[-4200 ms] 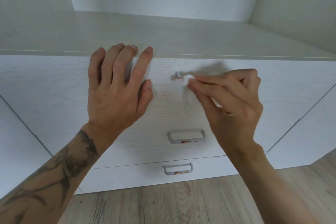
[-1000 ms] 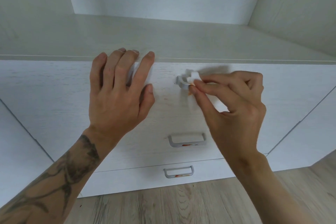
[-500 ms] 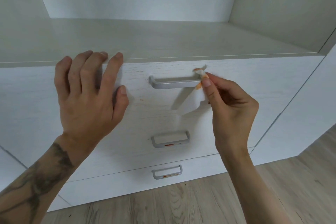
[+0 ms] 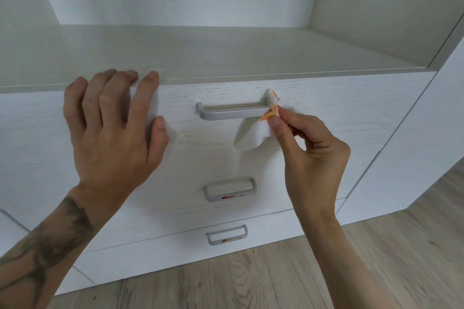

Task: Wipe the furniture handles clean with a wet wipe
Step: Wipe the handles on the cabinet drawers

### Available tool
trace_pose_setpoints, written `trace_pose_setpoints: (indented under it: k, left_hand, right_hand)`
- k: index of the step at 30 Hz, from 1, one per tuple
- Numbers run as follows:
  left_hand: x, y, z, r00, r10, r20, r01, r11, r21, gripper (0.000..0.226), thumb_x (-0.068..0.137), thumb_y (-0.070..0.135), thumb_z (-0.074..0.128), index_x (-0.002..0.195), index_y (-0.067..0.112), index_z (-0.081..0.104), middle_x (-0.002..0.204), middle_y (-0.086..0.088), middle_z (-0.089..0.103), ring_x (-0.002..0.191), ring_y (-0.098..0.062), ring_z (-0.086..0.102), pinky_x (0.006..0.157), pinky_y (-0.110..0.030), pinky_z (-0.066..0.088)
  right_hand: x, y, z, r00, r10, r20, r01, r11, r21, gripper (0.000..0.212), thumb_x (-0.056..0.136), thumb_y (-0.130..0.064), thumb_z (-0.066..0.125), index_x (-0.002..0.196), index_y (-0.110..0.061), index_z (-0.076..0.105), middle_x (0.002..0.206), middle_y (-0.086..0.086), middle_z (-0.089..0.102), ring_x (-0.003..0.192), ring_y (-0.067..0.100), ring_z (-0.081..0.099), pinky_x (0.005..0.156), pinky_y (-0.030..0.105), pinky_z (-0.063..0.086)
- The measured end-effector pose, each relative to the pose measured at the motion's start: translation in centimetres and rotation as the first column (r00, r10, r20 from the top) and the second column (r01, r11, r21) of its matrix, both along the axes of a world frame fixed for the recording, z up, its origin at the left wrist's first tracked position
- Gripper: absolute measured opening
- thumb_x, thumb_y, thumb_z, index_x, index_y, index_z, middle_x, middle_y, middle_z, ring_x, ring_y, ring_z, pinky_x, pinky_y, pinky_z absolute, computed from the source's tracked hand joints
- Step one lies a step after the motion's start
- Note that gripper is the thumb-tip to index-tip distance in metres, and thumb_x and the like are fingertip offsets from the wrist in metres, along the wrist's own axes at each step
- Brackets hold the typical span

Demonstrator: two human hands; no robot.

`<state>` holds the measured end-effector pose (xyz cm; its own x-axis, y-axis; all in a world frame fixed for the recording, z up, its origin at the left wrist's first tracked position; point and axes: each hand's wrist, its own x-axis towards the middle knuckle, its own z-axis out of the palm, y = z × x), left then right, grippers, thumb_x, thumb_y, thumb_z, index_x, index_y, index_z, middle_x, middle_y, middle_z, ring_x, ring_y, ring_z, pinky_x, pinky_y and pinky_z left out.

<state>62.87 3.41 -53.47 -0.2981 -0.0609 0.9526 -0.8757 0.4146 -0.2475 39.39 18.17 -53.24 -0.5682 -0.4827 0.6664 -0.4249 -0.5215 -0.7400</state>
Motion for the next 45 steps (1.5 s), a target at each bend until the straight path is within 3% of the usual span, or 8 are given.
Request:
trace_pose_setpoints:
  k: [11, 20, 24, 27, 30, 34, 40, 45]
  left_hand:
    - [-0.1, 0.0, 0.0, 1.0, -0.004, 0.002, 0.004, 1.0, 0.0, 0.052, 0.106, 0.028, 0.047, 0.152, 0.005, 0.05, 0.138, -0.027, 0.054, 0.133, -0.042, 0.046, 0.123, -0.055, 0.027]
    - [-0.1, -0.1, -0.1, 1.0, -0.02, -0.005, 0.02, 1.0, 0.004, 0.053, 0.106, 0.029, 0.047, 0.153, 0.006, 0.048, 0.14, -0.025, 0.051, 0.134, -0.041, 0.045, 0.123, -0.055, 0.026]
    - [0.0, -0.1, 0.0, 1.0, -0.021, -0.004, 0.022, 1.0, 0.017, 0.054, 0.105, 0.03, 0.048, 0.154, 0.007, 0.046, 0.142, -0.024, 0.05, 0.134, -0.04, 0.045, 0.123, -0.056, 0.026]
    - [-0.1, -0.1, 0.0, 1.0, -0.019, -0.002, 0.019, 1.0, 0.015, 0.054, 0.106, 0.031, 0.046, 0.155, 0.008, 0.045, 0.141, -0.023, 0.051, 0.134, -0.04, 0.046, 0.122, -0.056, 0.028]
    - [0.0, -0.1, 0.0, 1.0, -0.013, -0.002, 0.013, 1.0, 0.015, 0.054, 0.106, 0.031, 0.045, 0.155, 0.009, 0.044, 0.141, -0.023, 0.053, 0.134, -0.039, 0.047, 0.122, -0.056, 0.029]
    - [0.0, 0.1, 0.1, 1.0, -0.029, -0.002, 0.029, 0.999, 0.028, 0.053, 0.107, 0.029, 0.045, 0.156, 0.009, 0.044, 0.143, -0.025, 0.054, 0.137, -0.04, 0.046, 0.122, -0.058, 0.029]
    - [0.5, 1.3, -1.1, 0.994, -0.105, 0.006, 0.103, 0.984, 0.144, 0.06, 0.113, 0.028, 0.043, 0.169, 0.011, 0.029, 0.168, -0.026, 0.029, 0.159, -0.043, 0.022, 0.134, -0.052, 0.005]
    - [2.6, 3.3, -7.7, 0.985, -0.152, 0.076, 0.123, 0.946, 0.298, 0.059, 0.114, 0.026, 0.042, 0.17, 0.013, 0.027, 0.176, -0.02, 0.01, 0.166, -0.034, 0.003, 0.134, -0.055, 0.007]
  right_hand:
    - [-0.4, -0.4, 0.2, 1.0, 0.0, 0.019, -0.002, 0.996, 0.087, 0.021, 0.1, -0.014, 0.075, 0.106, -0.034, 0.078, 0.098, -0.001, 0.08, 0.091, 0.024, 0.07, 0.089, 0.034, 0.059]
    - [0.7, -0.3, 0.5, 0.989, -0.025, 0.147, 0.013, 0.996, 0.086, 0.013, 0.101, -0.015, 0.074, 0.11, -0.02, 0.082, 0.098, -0.002, 0.081, 0.095, 0.024, 0.072, 0.087, 0.025, 0.059]
    - [1.0, 0.6, 0.2, 0.996, -0.091, 0.014, 0.09, 0.994, 0.065, 0.015, 0.1, -0.018, 0.076, 0.105, -0.032, 0.08, 0.094, -0.005, 0.078, 0.089, 0.024, 0.068, 0.086, 0.035, 0.058]
    - [0.7, 0.6, 0.7, 0.984, -0.151, -0.094, 0.158, 0.986, 0.063, 0.016, 0.101, -0.018, 0.075, 0.108, -0.032, 0.078, 0.096, -0.015, 0.077, 0.091, 0.019, 0.066, 0.084, 0.027, 0.054]
    - [1.3, 0.5, 0.8, 0.971, -0.198, -0.134, 0.204, 0.979, 0.032, 0.014, 0.102, -0.016, 0.074, 0.109, -0.027, 0.078, 0.095, -0.009, 0.075, 0.09, 0.02, 0.064, 0.081, 0.019, 0.05]
    - [2.2, 1.8, -0.6, 0.914, -0.19, -0.358, 0.216, 0.976, 0.033, 0.013, 0.099, -0.013, 0.076, 0.11, -0.019, 0.08, 0.094, -0.01, 0.073, 0.085, 0.01, 0.062, 0.079, 0.01, 0.045]
    - [1.9, 3.6, -4.7, 0.955, -0.132, -0.266, 0.182, 0.968, 0.171, 0.02, 0.099, -0.011, 0.074, 0.109, -0.028, 0.076, 0.095, -0.013, 0.072, 0.083, 0.011, 0.063, 0.067, 0.024, 0.048]
    - [1.9, 3.7, -9.0, 0.947, -0.124, -0.295, 0.213, 0.932, 0.293, 0.027, 0.099, -0.009, 0.075, 0.109, -0.033, 0.075, 0.092, -0.014, 0.068, 0.085, 0.008, 0.063, 0.056, 0.018, 0.042]
